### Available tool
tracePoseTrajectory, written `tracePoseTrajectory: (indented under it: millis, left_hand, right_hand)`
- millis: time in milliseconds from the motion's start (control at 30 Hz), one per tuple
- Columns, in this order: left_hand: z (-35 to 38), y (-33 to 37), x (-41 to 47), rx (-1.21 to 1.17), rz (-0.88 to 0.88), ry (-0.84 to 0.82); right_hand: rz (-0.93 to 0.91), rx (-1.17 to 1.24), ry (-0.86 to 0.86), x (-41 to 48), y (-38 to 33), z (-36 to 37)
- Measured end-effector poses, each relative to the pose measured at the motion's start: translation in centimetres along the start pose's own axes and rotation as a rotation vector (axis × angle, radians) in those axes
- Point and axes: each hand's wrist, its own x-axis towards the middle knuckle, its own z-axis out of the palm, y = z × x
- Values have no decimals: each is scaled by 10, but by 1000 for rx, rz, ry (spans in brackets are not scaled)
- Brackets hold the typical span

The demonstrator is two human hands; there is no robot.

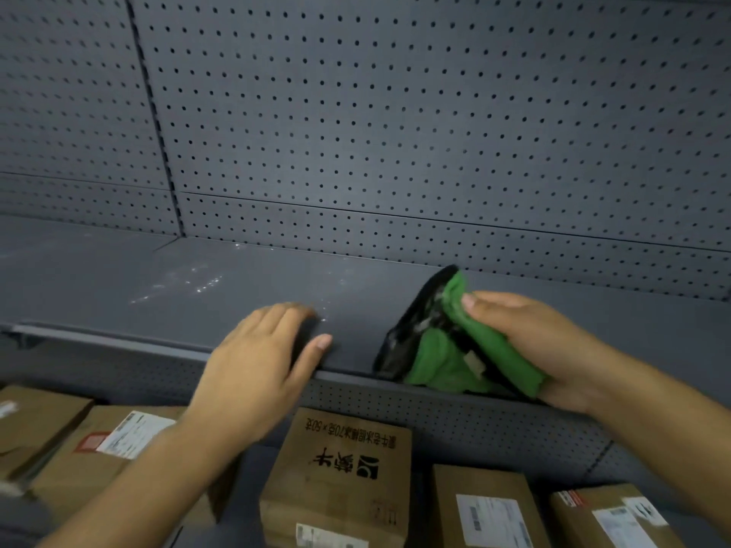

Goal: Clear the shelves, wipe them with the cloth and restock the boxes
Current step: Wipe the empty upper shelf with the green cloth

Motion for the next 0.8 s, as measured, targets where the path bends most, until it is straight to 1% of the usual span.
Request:
tracePoseTrajectory:
  millis: [67, 200, 333, 433, 533, 667, 767, 800]
  left_hand:
    - [-3, -13, 1, 47, 2, -22]
    - [-7, -28, 1, 38, 15, -38]
    - [-10, -28, 2, 43, 22, -30]
    - [-14, -36, 4, 40, 2, -49]
    - [-18, -47, 4, 32, -18, -66]
    - [-19, -51, 9, 29, 34, -90]
    - [-21, -60, 8, 10, 70, -106]
    - [-23, -65, 8, 5, 82, -110]
  right_hand:
    - [-10, 138, 84, -2, -3, -16]
    - [-22, 258, 239, 10, -8, -52]
    - [-1, 271, 355, 42, -8, -82]
    - [-46, 240, 439, 68, -8, -92]
    - [-152, 28, 490, 97, -13, -89]
    - [-258, -256, 505, 137, -20, -63]
    - [-330, -676, 496, 169, -21, -31]
    - [-330, -772, 479, 180, -20, -19]
